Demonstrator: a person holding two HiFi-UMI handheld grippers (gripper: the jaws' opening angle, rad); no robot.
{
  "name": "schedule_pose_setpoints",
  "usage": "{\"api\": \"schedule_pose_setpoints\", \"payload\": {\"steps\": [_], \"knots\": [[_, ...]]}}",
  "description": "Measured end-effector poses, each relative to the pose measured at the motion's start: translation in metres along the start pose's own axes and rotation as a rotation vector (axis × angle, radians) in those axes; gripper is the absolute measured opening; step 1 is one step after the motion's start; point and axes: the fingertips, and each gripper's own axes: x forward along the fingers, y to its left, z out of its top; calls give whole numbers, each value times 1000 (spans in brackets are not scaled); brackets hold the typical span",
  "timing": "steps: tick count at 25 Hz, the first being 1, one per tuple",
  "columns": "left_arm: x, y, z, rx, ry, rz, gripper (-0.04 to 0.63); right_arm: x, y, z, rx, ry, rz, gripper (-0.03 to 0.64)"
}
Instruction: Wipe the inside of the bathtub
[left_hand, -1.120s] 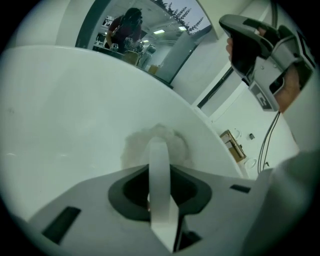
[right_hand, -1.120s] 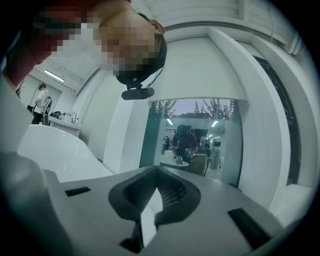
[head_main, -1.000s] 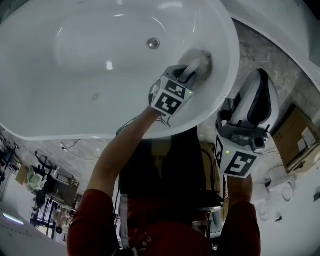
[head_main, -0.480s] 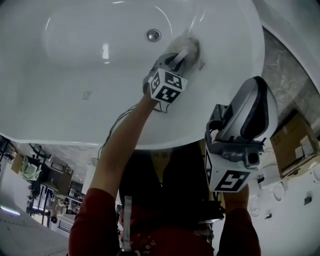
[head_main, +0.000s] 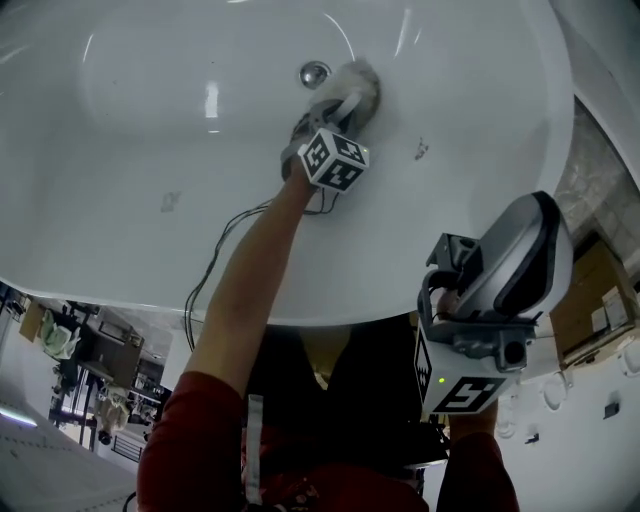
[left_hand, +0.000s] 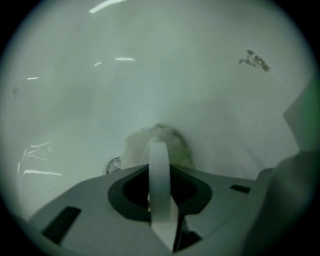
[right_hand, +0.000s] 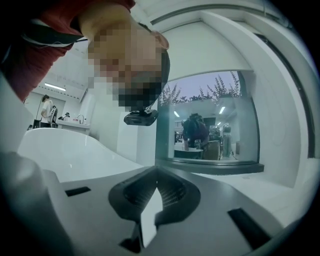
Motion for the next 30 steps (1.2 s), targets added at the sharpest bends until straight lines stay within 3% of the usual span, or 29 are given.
{"api": "schedule_pose_setpoints", "payload": {"steps": [5, 13, 20, 24, 30], "knots": [[6, 6, 4, 24, 32, 2, 95, 2, 0, -1, -19, 0, -5, 11], [-8, 8, 7, -25, 10, -39, 95, -6, -4, 8, -37, 7, -80, 11], [-106, 1, 48, -24, -153, -101, 95, -37, 2, 67, -100, -25, -141, 11], [-176, -13, 75, 39, -223, -163, 95, -62, -9, 107, -111, -35, -223, 11], [-272, -43, 99, 134, -264, -277, 95, -96, -11, 161, -126, -65, -303, 11]]}}
